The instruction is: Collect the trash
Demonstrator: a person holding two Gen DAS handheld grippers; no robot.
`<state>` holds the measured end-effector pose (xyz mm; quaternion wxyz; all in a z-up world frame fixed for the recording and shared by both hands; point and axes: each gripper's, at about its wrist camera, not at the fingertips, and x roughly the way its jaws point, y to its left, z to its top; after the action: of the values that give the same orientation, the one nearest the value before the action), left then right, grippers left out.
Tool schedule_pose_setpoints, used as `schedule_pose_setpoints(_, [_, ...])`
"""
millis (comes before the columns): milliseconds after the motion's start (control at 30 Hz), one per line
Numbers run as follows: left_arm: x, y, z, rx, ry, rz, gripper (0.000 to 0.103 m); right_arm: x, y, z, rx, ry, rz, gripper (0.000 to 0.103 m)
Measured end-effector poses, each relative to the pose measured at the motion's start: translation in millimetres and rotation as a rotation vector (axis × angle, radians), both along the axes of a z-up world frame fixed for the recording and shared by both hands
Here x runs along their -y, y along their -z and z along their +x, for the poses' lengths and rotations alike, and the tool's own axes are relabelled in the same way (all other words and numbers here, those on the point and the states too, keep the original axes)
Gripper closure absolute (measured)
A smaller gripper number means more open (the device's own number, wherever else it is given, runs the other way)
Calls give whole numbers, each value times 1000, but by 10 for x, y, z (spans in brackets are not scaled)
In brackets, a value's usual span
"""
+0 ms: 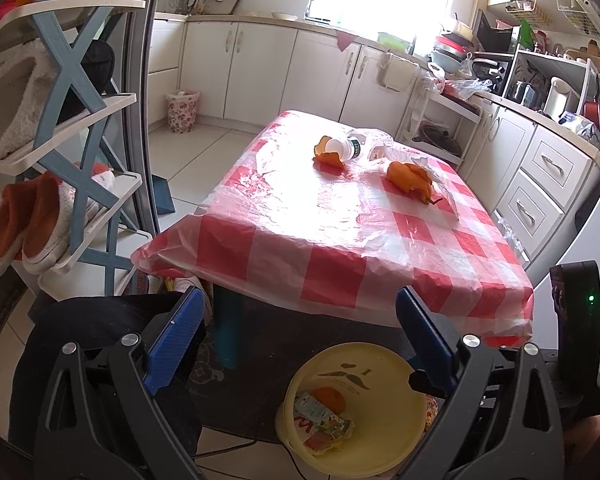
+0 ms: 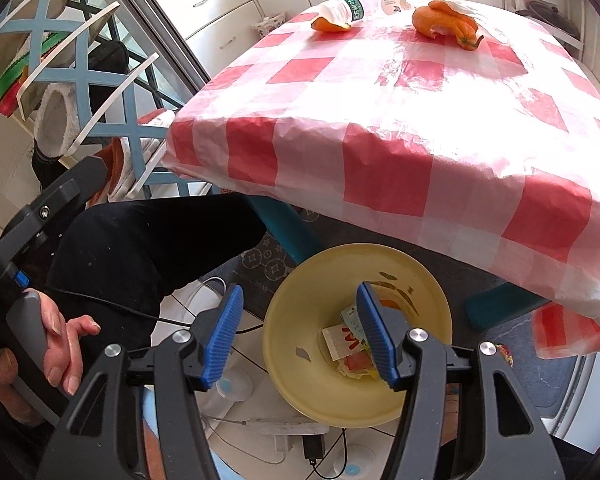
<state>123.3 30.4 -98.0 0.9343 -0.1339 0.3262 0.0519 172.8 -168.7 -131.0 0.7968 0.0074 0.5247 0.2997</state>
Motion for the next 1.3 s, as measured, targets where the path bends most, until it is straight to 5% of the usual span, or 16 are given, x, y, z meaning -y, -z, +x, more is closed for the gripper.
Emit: schedule_pose_setpoints(1300, [16, 164, 234, -36, -4, -2, 10, 121, -139, 212, 26, 125, 156, 42])
